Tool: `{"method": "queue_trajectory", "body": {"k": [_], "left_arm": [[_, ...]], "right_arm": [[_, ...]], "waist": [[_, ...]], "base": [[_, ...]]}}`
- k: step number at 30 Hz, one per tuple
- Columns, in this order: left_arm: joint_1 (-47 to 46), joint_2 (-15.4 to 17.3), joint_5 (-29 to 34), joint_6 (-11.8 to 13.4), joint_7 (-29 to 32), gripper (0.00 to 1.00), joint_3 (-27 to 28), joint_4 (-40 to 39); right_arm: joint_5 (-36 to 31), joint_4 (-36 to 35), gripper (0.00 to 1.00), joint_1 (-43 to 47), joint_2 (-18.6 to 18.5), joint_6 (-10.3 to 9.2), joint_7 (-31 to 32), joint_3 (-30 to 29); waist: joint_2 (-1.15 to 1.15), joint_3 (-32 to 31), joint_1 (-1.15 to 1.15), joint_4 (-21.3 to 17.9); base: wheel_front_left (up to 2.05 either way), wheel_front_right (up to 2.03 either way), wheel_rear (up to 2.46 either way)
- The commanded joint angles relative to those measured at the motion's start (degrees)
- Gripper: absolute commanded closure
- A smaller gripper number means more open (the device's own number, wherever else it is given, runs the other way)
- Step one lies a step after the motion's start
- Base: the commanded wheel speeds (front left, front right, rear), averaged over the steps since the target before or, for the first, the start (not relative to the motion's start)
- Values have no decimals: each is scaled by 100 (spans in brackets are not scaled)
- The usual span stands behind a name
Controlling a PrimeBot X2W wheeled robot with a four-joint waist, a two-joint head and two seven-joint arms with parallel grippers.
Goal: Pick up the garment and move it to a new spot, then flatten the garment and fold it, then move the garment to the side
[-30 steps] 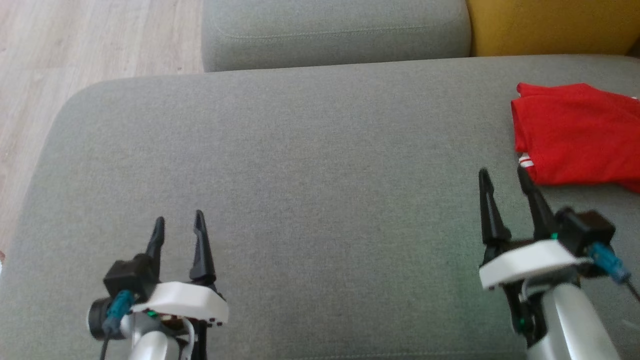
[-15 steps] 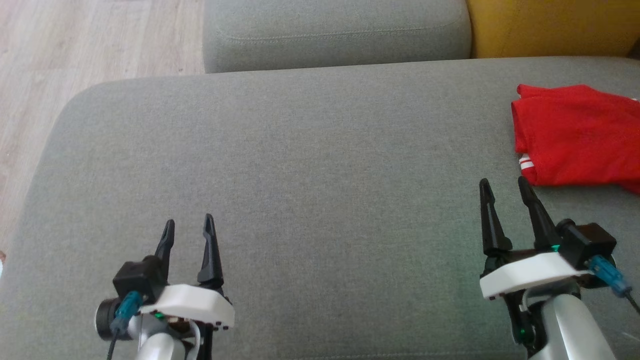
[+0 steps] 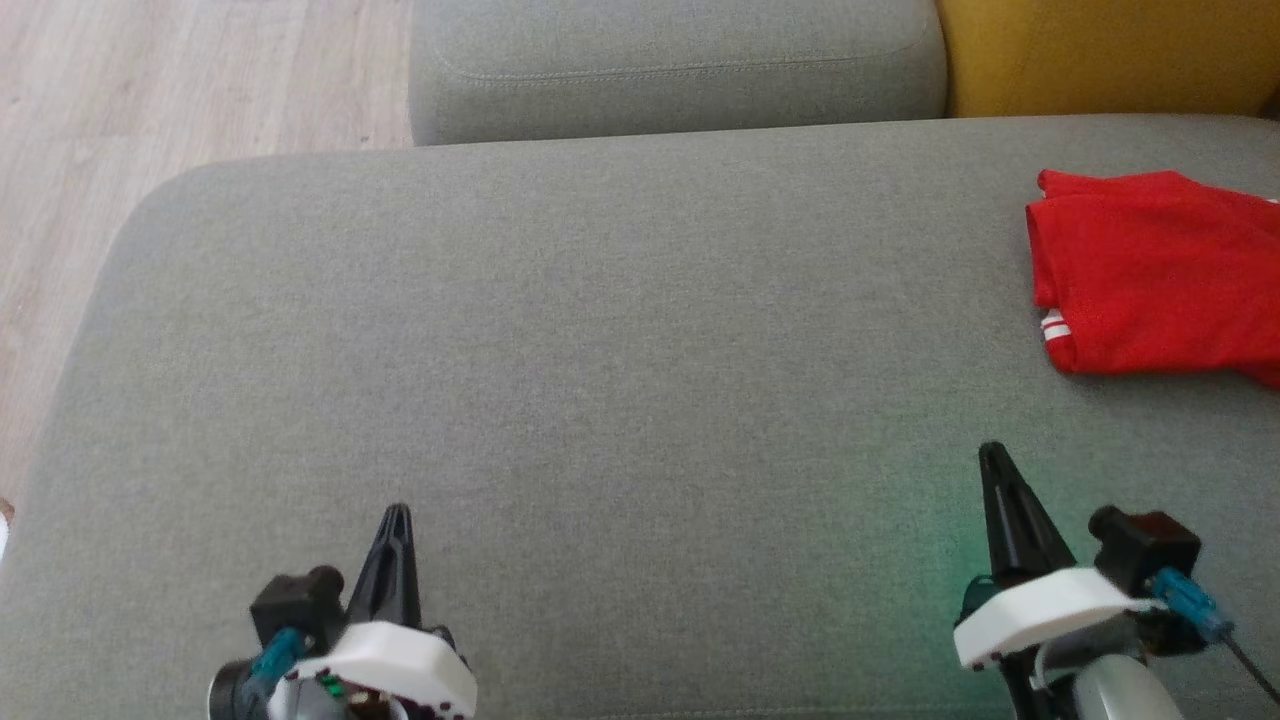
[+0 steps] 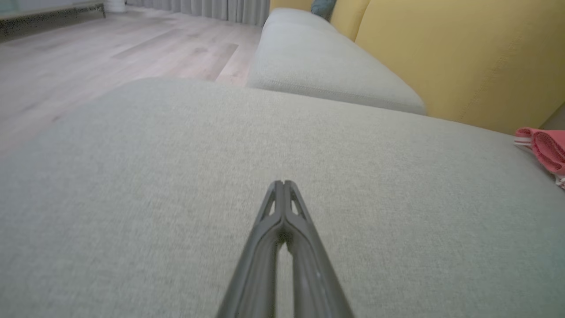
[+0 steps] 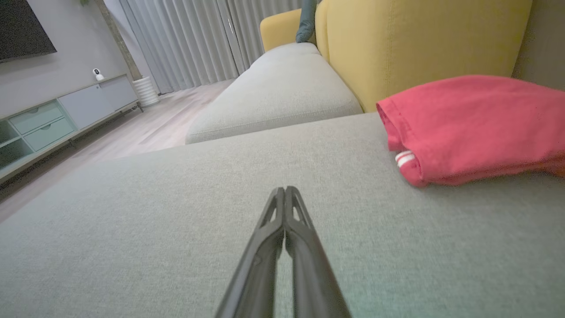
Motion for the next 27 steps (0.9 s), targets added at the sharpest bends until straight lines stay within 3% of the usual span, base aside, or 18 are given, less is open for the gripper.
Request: {"method": "queue_trajectory", "body": {"k": [1,27], "left_arm": [[-129,4,-188,-33,35,100,37,-149],[-266,64,-1785,-331,400,100,375,-129]], "right_arm": [[190,-151,100,-147,-9,1,32,-35],[1801,-216,100,-191,-12,9,355,-224]], "waist": [[0,-1,0,1],[0,-10,0,9]], "base": [[0,0,0],[0,0,0]]}}
